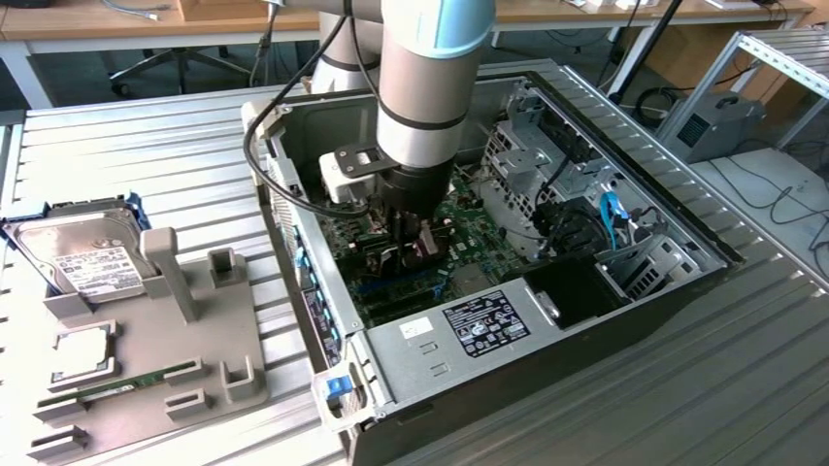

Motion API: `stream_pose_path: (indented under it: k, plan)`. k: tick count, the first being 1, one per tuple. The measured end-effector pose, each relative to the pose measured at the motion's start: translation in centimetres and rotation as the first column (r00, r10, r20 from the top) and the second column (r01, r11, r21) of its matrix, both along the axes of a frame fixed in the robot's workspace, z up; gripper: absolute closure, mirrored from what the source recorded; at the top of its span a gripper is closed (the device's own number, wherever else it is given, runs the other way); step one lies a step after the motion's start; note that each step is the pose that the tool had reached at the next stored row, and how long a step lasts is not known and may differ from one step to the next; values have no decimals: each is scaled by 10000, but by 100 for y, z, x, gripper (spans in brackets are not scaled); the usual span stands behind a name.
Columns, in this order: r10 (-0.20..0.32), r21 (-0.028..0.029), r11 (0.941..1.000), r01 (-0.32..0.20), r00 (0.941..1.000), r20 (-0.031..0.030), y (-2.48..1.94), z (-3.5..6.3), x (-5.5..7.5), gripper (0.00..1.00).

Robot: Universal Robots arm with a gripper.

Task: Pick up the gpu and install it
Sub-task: 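Press down on the gpu until it lock into place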

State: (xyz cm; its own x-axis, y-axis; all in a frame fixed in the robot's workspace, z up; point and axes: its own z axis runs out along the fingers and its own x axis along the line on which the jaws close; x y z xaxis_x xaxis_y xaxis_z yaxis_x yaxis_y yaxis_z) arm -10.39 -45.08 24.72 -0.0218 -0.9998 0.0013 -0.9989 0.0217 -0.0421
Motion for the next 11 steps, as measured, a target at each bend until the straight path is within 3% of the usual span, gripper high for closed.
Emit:
stream_pose_path:
  k: [1, 6, 9, 11]
  plan:
    - [-1, 2, 10000, 1, 10000, 1, 0, -1, 0, 61]
    - [-2, -1, 10000, 2, 10000, 3, 7, 244, -1, 61]
    - [-2, 1, 10000, 2, 10000, 3, 34, 387, 0, 61]
    - [-2, 0, 10000, 2, 10000, 3, 56, 471, -1, 69]
